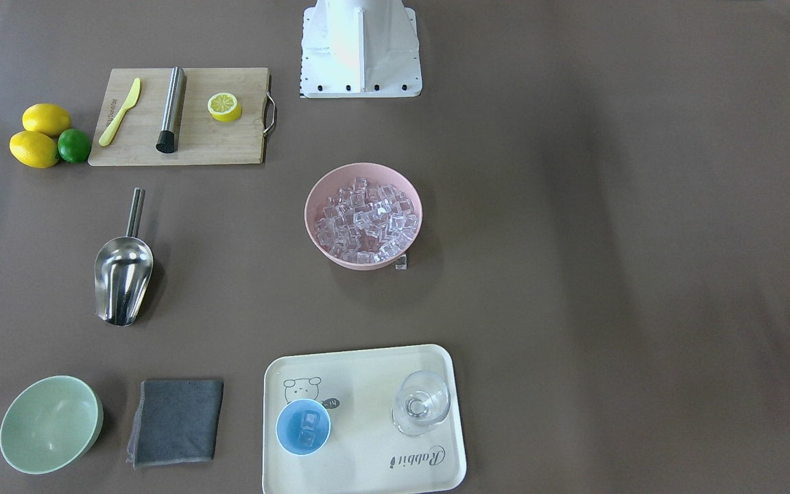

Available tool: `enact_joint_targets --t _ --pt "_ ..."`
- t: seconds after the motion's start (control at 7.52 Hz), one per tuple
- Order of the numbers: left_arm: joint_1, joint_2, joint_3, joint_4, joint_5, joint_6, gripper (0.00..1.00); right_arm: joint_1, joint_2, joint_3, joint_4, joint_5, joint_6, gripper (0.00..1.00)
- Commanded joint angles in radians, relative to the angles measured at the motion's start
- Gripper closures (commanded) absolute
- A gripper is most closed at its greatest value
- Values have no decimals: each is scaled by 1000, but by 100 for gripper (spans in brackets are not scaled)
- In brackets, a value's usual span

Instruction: Put ice in cup with scoop

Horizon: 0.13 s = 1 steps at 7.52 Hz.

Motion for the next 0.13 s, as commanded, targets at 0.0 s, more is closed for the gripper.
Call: enact_joint_targets --t 0.0 --pt "0 0 -4 0 1 0 2 0 3 2 2 0 -1 0"
